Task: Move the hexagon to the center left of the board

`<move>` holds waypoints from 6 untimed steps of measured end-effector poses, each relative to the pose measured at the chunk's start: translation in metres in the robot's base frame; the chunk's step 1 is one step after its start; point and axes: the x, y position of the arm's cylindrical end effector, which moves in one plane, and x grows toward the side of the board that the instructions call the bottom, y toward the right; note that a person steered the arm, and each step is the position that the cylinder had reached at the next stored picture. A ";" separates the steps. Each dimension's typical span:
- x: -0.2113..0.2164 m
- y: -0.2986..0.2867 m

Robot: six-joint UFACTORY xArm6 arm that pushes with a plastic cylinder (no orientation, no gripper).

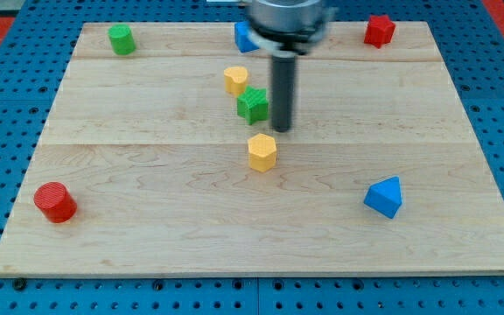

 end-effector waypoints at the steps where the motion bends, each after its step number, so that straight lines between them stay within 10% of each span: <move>1: 0.047 0.015; 3: -0.005 -0.195; 5: 0.045 -0.145; 6: 0.057 -0.228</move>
